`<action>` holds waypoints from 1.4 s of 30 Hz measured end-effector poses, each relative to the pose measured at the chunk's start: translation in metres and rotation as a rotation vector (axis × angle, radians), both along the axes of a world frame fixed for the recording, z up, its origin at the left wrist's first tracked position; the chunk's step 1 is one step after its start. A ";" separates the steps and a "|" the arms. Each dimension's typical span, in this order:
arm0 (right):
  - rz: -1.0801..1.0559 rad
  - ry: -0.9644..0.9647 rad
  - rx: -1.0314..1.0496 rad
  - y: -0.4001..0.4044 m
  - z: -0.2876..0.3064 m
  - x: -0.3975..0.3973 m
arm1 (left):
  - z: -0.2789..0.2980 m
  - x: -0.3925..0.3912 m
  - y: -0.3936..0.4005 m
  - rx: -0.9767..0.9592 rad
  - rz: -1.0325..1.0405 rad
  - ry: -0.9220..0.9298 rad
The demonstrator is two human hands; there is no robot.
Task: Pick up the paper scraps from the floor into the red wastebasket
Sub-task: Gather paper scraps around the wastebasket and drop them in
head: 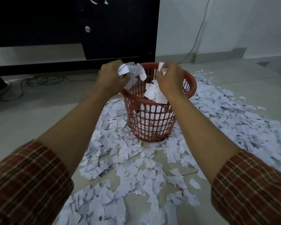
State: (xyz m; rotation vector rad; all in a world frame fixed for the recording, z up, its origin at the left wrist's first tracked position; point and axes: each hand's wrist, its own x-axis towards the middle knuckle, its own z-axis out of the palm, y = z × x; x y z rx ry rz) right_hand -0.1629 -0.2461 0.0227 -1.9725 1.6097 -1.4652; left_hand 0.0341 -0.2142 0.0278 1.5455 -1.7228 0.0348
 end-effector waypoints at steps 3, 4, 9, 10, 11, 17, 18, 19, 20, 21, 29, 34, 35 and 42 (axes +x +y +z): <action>-0.070 0.066 0.137 -0.018 -0.007 -0.018 | -0.002 -0.010 -0.004 0.001 -0.021 -0.002; -0.060 0.096 0.193 -0.023 -0.010 -0.022 | -0.002 -0.012 -0.006 0.003 -0.024 0.003; 0.093 0.246 0.398 -0.029 -0.018 -0.023 | -0.002 -0.028 -0.014 -0.016 -0.009 0.004; 0.105 0.240 0.370 -0.028 -0.017 -0.024 | -0.003 -0.032 -0.016 -0.015 -0.008 0.012; 0.113 0.226 0.338 -0.027 -0.015 -0.026 | -0.003 -0.037 -0.018 -0.014 -0.010 0.024; 0.085 0.236 0.252 -0.020 -0.010 -0.039 | -0.011 -0.059 -0.035 0.049 -0.023 0.040; 0.063 0.256 0.248 -0.019 -0.010 -0.041 | -0.014 -0.062 -0.039 0.086 -0.025 0.036; 0.040 0.272 0.244 -0.018 -0.010 -0.042 | -0.017 -0.063 -0.042 0.133 -0.035 0.032; 0.015 0.286 0.236 -0.016 -0.011 -0.044 | -0.020 -0.064 -0.044 0.183 -0.050 0.031; -0.011 0.300 0.222 -0.015 -0.012 -0.046 | -0.023 -0.066 -0.047 0.231 -0.072 0.030; -0.063 0.289 0.085 -0.009 -0.015 -0.047 | -0.031 -0.067 -0.053 0.351 -0.141 0.043; -0.021 0.278 0.024 0.001 -0.016 -0.024 | -0.023 -0.057 -0.042 0.225 -0.117 0.050; 0.007 0.255 0.002 0.003 -0.017 -0.018 | -0.022 -0.054 -0.038 0.177 -0.116 0.042; 0.120 0.237 -0.220 0.030 -0.037 0.024 | -0.029 -0.030 -0.017 -0.131 -0.139 0.026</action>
